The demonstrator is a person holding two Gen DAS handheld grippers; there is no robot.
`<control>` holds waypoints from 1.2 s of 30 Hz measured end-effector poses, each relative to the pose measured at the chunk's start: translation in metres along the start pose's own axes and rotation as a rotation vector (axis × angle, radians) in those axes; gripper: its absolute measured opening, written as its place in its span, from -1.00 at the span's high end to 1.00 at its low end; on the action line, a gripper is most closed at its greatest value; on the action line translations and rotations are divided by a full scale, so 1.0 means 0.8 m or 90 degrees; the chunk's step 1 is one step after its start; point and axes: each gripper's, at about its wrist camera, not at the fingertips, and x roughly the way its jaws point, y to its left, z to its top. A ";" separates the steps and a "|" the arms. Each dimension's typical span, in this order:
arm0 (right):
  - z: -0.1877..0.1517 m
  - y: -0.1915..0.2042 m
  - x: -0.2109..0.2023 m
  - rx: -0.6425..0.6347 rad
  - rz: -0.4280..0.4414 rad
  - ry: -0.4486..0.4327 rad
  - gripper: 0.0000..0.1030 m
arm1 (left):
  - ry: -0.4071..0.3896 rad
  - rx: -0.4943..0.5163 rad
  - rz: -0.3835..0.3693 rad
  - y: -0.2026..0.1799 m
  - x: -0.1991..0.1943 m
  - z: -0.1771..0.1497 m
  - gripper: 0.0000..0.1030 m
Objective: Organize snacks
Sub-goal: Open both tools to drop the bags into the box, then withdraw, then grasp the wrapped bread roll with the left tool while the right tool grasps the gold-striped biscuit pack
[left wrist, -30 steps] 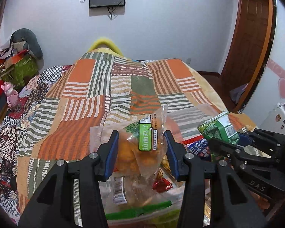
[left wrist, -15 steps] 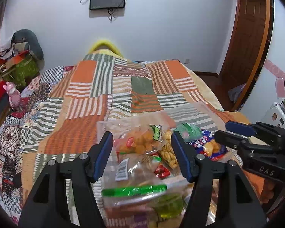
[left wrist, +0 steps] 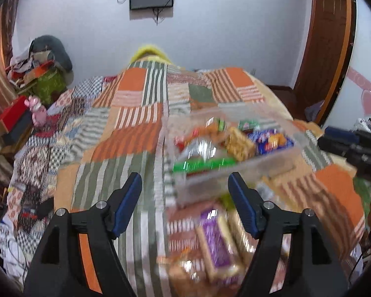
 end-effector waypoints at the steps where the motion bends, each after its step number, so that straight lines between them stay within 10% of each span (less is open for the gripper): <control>1: -0.005 0.003 -0.003 -0.003 -0.001 0.003 0.11 | 0.007 -0.002 0.003 0.001 -0.002 -0.010 -0.40; 23: -0.082 0.040 0.042 0.001 0.031 0.118 0.11 | 0.155 -0.089 -0.018 0.030 0.040 -0.153 -0.39; 30: -0.083 0.049 0.079 -0.005 0.037 0.158 0.10 | 0.134 -0.064 -0.004 0.037 0.042 -0.154 0.27; 36: -0.085 0.047 0.095 0.000 0.046 0.177 0.10 | 0.124 -0.071 -0.011 0.042 0.041 -0.152 0.30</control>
